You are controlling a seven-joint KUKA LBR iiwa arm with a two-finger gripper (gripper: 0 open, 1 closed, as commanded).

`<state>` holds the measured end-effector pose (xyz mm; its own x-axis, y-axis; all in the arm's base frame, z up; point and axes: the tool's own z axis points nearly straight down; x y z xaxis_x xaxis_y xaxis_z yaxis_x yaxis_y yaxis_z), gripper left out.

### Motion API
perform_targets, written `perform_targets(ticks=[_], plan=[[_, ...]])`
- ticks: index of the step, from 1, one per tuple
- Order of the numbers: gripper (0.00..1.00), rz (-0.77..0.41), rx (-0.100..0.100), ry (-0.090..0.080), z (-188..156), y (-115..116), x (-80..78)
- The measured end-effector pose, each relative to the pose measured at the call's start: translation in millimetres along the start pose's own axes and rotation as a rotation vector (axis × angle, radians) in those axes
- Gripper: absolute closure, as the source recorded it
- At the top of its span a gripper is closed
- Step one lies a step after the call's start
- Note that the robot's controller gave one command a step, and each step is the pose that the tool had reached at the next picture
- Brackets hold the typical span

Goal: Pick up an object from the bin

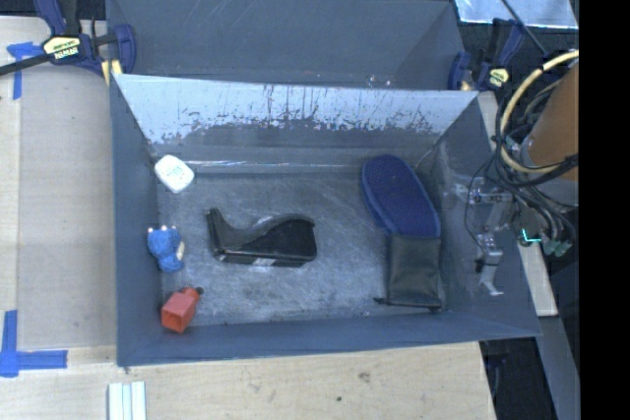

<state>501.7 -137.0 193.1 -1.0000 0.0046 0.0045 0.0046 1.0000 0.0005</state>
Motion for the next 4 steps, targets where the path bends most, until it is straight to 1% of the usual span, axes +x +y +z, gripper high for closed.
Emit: perform_targets(ticks=[1,2,3,4], plan=[[0.0,0.275,0.002,-0.017,122,19,2.1],[0.0,-0.235,0.004,-0.012,92,15,5.1],[0.0,-0.677,0.004,-0.013,93,27,-0.5],[0.0,-1.17,-0.002,-0.006,124,38,0.2]])
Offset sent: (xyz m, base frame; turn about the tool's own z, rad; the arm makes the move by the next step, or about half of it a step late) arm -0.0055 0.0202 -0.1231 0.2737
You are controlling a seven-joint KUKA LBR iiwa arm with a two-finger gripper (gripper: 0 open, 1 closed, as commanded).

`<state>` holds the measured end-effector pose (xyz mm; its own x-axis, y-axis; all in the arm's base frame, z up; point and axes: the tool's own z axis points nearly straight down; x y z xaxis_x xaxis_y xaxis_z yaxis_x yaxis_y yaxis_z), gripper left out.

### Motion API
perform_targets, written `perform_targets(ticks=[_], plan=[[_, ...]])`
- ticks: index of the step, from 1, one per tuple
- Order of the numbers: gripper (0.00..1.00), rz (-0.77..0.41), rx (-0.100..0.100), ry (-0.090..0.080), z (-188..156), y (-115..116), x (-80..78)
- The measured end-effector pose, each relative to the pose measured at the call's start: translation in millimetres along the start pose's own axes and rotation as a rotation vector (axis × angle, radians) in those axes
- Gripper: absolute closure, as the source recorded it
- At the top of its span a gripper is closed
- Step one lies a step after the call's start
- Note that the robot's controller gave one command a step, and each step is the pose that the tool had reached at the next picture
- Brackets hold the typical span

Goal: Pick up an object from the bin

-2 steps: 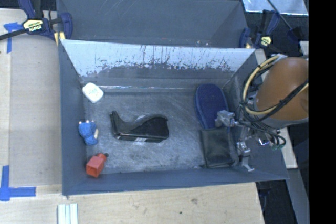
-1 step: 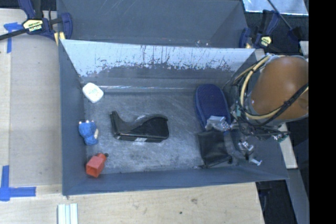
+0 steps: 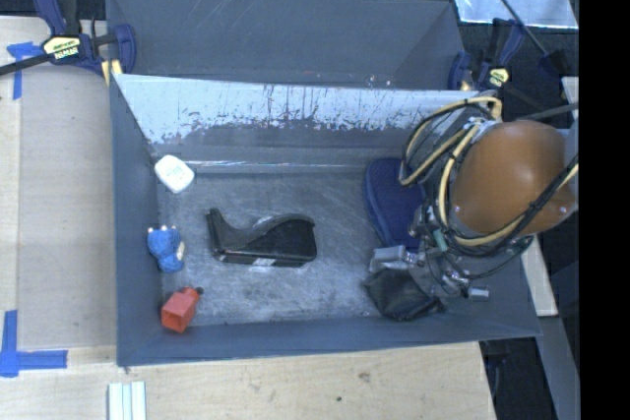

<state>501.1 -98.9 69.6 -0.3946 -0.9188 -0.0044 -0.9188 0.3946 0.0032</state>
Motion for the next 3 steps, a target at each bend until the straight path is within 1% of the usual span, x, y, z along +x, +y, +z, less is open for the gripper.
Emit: perform_targets(ticks=[1,2,3], plan=[[0.0,0.003,0.0,-0.001,0,0,-0.3],[1.0,0.004,0.0,-0.001,0,0,-0.2],[1.0,0.006,0.013,0.001,-108,-2,-1.3]])
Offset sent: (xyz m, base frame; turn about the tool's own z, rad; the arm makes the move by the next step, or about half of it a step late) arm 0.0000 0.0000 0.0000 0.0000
